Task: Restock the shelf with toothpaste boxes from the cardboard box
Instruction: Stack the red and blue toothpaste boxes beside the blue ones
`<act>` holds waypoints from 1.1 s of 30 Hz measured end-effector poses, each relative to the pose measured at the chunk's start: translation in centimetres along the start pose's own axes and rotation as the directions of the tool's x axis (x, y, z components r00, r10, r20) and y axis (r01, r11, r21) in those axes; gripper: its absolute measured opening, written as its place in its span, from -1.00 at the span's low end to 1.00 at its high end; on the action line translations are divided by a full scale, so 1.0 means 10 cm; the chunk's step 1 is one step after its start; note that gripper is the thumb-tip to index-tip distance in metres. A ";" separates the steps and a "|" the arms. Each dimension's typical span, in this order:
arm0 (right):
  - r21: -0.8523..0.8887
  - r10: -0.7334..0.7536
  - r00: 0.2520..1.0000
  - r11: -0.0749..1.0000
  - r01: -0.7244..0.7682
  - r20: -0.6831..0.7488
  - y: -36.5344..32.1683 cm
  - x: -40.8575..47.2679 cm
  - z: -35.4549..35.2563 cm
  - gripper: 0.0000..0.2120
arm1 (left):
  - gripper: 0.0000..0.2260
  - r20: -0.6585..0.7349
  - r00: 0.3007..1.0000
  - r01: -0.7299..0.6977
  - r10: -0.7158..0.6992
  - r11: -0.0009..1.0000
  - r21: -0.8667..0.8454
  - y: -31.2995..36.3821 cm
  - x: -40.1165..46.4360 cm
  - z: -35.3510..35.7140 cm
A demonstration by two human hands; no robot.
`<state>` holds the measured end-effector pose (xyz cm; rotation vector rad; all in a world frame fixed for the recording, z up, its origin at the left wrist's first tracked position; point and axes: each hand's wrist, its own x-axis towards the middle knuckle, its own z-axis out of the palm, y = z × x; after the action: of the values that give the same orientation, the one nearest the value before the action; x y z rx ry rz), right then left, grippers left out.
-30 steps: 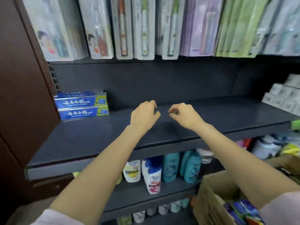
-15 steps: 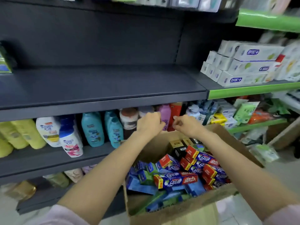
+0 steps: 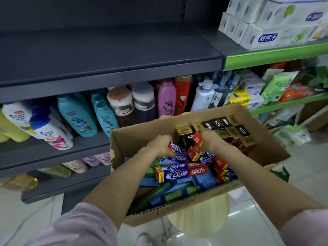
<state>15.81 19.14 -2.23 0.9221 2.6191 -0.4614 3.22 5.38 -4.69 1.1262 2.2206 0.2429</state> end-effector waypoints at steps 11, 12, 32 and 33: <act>0.346 -0.159 0.866 0.871 0.349 -0.473 -0.09 -0.29 -0.61 -0.70 | -0.85 -0.490 0.868 -0.368 -0.084 0.554 -0.747 0.30 -0.29 -0.45; 0.390 -0.150 0.854 0.841 0.375 -0.498 -0.14 -0.33 -0.71 -0.72 | -0.87 -0.504 0.859 -0.390 -0.086 0.529 -0.754 0.34 -0.36 -0.54; 0.807 -0.306 0.829 0.233 0.542 -0.468 -2.15 -0.73 -1.57 -0.66 | -0.67 -0.641 0.701 -0.465 -0.313 0.481 -0.744 -0.21 -1.84 -1.98; 0.816 -0.384 0.828 0.252 0.520 -0.409 -2.29 -0.75 -1.59 -0.71 | -0.69 -0.654 0.663 -0.504 -0.363 0.430 -0.749 -0.33 -1.90 -2.06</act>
<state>3.49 4.51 19.39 0.3135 2.5771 -2.2633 -3.21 -9.10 18.67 0.4451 2.0047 2.0702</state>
